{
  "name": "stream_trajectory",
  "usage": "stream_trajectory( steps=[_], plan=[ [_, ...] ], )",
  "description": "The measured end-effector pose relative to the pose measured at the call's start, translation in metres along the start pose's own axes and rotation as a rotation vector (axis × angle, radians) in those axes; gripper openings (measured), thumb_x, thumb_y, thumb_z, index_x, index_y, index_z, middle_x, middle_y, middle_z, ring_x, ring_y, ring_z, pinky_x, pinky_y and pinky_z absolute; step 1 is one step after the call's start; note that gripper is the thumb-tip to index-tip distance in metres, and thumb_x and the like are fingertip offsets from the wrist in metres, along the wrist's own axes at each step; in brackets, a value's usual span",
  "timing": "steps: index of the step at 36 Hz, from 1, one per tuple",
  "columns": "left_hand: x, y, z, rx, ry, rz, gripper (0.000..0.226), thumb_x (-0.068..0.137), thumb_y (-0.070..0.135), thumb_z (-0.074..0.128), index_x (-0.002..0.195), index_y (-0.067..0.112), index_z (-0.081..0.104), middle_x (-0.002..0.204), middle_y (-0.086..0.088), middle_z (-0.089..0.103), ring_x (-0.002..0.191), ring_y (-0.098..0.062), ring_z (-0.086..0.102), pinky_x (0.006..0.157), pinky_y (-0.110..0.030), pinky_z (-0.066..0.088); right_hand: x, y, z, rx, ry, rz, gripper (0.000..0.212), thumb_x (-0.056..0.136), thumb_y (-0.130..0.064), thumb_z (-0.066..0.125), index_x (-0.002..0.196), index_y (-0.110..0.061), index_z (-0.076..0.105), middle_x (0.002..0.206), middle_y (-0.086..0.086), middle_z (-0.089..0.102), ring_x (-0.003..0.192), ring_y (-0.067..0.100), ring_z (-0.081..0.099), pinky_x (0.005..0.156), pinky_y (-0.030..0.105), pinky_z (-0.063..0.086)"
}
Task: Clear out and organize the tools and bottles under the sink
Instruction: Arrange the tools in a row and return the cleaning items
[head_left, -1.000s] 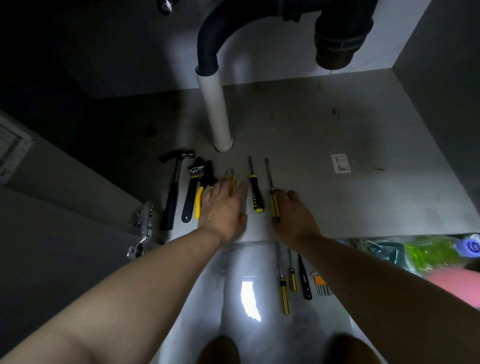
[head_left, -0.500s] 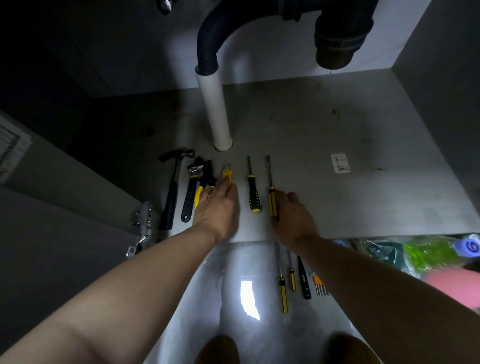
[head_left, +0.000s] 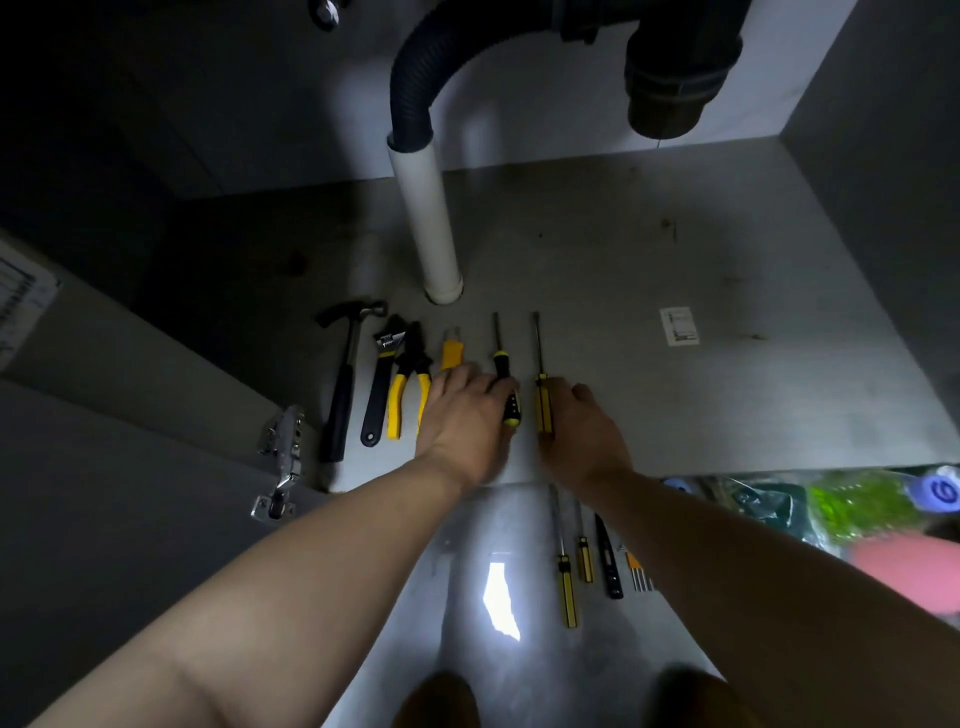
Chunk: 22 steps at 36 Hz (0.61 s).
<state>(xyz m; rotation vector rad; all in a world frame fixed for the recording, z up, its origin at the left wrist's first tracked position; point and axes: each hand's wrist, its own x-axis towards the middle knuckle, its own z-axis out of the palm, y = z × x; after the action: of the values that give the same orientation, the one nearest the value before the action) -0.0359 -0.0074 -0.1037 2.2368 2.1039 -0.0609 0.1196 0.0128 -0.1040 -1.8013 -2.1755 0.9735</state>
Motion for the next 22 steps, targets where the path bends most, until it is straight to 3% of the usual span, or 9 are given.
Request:
stream_trajectory(
  steps=[4,9,14,22],
  plan=[
    [-0.006,-0.005,-0.003,0.029,0.028,-0.034,0.045,0.093,0.048,0.056,0.135,0.030,0.056,0.127,0.005,0.064,0.130,-0.023,0.044,0.110,-0.037,0.022,0.002,-0.002,-0.001,0.002,-0.007,0.015,0.056,0.089,-0.007,0.052,0.142,-0.021,0.040,0.127,0.013,0.048,0.111,0.040,0.058,0.092,0.046,0.052],
    [-0.013,-0.011,-0.003,0.042,0.057,-0.066,0.045,0.090,0.045,0.058,0.131,0.026,0.060,0.128,0.003,0.062,0.128,-0.025,0.045,0.108,-0.038,0.027,0.007,-0.009,0.003,0.035,-0.011,0.021,0.059,0.085,-0.005,0.055,0.141,-0.022,0.043,0.127,0.014,0.049,0.113,0.040,0.058,0.093,0.043,0.051],
    [-0.015,-0.011,-0.005,-0.001,0.045,-0.026,0.065,0.086,0.047,0.065,0.147,0.032,0.046,0.134,0.006,0.059,0.130,-0.023,0.043,0.108,-0.039,0.028,0.010,-0.016,0.013,0.066,-0.007,0.020,0.062,0.085,-0.003,0.056,0.143,-0.022,0.041,0.129,0.014,0.047,0.111,0.039,0.059,0.092,0.039,0.049],
    [-0.016,-0.013,-0.005,0.001,0.006,-0.063,0.053,0.097,0.046,0.055,0.148,0.034,0.046,0.137,0.008,0.058,0.133,-0.023,0.039,0.107,-0.038,0.025,0.011,-0.016,0.018,0.070,0.023,-0.004,0.065,0.085,-0.001,0.054,0.145,-0.022,0.041,0.130,0.015,0.046,0.109,0.041,0.059,0.090,0.038,0.049]
  ],
)
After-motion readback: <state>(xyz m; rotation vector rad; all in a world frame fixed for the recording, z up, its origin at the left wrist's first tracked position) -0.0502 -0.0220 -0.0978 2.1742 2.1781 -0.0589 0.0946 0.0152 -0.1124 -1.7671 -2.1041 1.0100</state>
